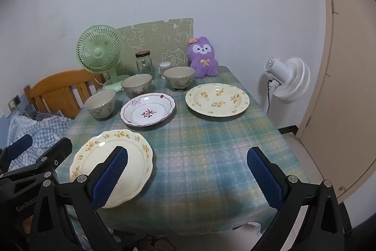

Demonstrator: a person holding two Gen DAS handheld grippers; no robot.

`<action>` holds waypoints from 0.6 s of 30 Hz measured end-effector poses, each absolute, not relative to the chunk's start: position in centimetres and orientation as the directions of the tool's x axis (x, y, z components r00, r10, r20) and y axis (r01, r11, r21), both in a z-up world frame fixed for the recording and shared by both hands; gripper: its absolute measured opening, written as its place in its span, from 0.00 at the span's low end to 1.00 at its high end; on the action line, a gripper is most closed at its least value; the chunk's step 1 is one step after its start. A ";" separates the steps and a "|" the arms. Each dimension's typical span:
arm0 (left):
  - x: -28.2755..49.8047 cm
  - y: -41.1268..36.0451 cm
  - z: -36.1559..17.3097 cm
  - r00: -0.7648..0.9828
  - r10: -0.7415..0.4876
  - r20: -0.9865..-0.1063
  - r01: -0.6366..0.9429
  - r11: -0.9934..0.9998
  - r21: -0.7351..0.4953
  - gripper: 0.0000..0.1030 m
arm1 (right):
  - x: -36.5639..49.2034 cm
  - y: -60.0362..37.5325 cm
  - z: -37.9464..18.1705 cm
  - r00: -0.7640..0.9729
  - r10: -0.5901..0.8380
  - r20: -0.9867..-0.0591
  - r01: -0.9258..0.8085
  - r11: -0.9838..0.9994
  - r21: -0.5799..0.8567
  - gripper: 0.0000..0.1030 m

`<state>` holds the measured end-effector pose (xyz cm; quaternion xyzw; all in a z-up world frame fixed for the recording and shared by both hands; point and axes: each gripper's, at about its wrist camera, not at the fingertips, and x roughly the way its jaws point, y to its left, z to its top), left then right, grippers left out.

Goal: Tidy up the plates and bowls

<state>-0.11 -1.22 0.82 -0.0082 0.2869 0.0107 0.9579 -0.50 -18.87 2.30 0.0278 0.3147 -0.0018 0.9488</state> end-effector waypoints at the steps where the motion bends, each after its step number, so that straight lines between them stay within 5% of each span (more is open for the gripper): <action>1: -0.2 -1.1 0.8 0.838 0.013 -0.546 -0.022 1.000 -0.010 0.98 | -0.5 -18.9 2.3 0.803 0.014 -0.596 0.021 0.998 0.051 0.99; 18: -0.2 -0.8 1.0 0.847 0.020 -0.531 -0.020 1.000 0.006 0.96 | -0.4 -18.3 2.2 0.809 0.014 -0.587 0.012 0.999 0.040 0.99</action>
